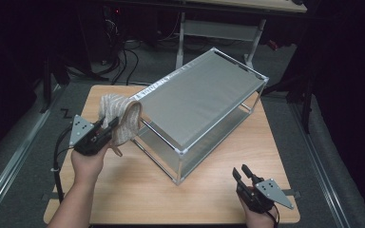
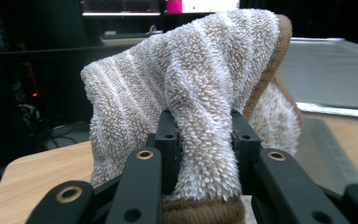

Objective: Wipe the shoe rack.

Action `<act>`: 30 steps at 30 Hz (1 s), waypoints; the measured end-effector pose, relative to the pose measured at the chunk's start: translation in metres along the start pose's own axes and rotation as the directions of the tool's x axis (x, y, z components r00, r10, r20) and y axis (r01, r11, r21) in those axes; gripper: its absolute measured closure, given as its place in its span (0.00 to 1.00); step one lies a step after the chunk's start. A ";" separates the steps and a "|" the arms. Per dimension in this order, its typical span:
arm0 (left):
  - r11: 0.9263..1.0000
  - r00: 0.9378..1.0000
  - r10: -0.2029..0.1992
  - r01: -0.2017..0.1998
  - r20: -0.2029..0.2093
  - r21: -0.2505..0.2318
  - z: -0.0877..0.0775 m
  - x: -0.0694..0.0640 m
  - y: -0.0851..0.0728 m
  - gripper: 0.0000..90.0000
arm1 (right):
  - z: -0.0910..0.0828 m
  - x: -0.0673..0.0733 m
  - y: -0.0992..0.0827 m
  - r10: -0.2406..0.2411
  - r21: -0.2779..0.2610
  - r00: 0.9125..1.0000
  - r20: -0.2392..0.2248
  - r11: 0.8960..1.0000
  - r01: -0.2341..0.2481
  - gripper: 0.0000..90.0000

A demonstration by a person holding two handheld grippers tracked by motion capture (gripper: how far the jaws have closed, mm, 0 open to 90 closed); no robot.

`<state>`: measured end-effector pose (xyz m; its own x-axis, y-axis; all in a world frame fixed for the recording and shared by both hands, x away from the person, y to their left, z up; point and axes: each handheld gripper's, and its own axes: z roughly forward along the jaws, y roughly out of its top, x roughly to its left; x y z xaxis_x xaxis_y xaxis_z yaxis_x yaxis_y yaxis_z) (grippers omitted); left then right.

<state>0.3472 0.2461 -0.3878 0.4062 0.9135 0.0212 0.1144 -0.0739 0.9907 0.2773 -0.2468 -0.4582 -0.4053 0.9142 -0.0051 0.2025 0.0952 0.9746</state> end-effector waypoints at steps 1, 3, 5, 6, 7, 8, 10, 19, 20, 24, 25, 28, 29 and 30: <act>1.000 1.000 0.001 -0.001 0.004 0.002 -0.004 -0.001 -0.003 0.79 | 0.001 0.004 0.002 -0.002 -0.006 1.000 -0.013 1.000 0.002 0.68; 1.000 1.000 -0.016 0.016 0.013 0.002 -0.017 -0.005 -0.014 0.79 | 0.003 0.011 0.004 -0.003 -0.012 0.999 -0.038 1.000 0.002 0.68; 1.000 0.999 -0.028 0.028 0.015 0.005 -0.026 -0.009 -0.024 0.79 | 0.007 0.019 0.006 -0.017 -0.014 0.998 -0.065 1.000 0.016 0.68; 1.000 0.999 -0.030 0.030 0.015 0.009 -0.031 -0.011 -0.030 0.78 | 0.010 0.023 0.007 -0.020 -0.016 0.996 -0.083 1.000 0.018 0.68; 0.999 0.999 -0.031 0.031 0.012 0.013 -0.034 -0.013 -0.036 0.78 | 0.012 0.028 0.008 -0.024 -0.016 0.994 -0.104 1.000 0.022 0.68; 0.999 0.999 -0.035 0.035 0.011 0.017 -0.038 -0.015 -0.042 0.78 | 0.014 0.033 0.009 -0.029 -0.016 0.992 -0.120 0.999 0.027 0.68; 0.999 0.999 -0.044 0.044 0.014 0.015 -0.045 -0.016 -0.055 0.78 | 0.019 0.043 0.011 -0.046 -0.017 0.987 -0.155 0.999 0.044 0.67; 0.996 0.997 -0.074 0.075 -0.024 0.048 -0.065 -0.008 -0.074 0.78 | 0.040 0.082 0.013 -0.098 -0.009 0.951 -0.295 0.995 0.100 0.67; 0.996 0.997 -0.076 0.078 -0.029 0.049 -0.066 -0.007 -0.075 0.78 | 0.042 0.085 0.014 -0.105 -0.012 0.946 -0.308 0.994 0.106 0.67; 0.995 0.996 -0.081 0.083 -0.046 0.055 -0.074 -0.005 -0.078 0.78 | 0.048 0.096 0.016 -0.117 -0.018 0.931 -0.346 0.993 0.118 0.67; 0.995 0.995 -0.081 0.084 -0.050 0.056 -0.076 -0.005 -0.078 0.78 | 0.050 0.099 0.016 -0.117 -0.018 0.928 -0.353 0.993 0.118 0.67; 0.994 0.995 -0.084 0.087 -0.057 0.058 -0.082 -0.004 -0.080 0.78 | 0.056 0.104 0.017 -0.120 -0.018 0.921 -0.370 0.992 0.122 0.67; 0.994 0.995 -0.085 0.089 -0.058 0.060 -0.083 -0.004 -0.080 0.78 | 0.059 0.105 0.018 -0.124 -0.019 0.918 -0.376 0.992 0.126 0.67; 0.994 0.995 -0.086 0.089 -0.059 0.062 -0.085 -0.004 -0.081 0.78 | 0.061 0.106 0.018 -0.123 -0.017 0.916 -0.382 0.992 0.126 0.67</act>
<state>0.2597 0.2824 -0.4568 0.3406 0.9386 -0.0557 0.2064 -0.0168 0.9783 0.2921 -0.1238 -0.4550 -0.7365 0.6753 -0.0388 0.1345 0.2023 0.9700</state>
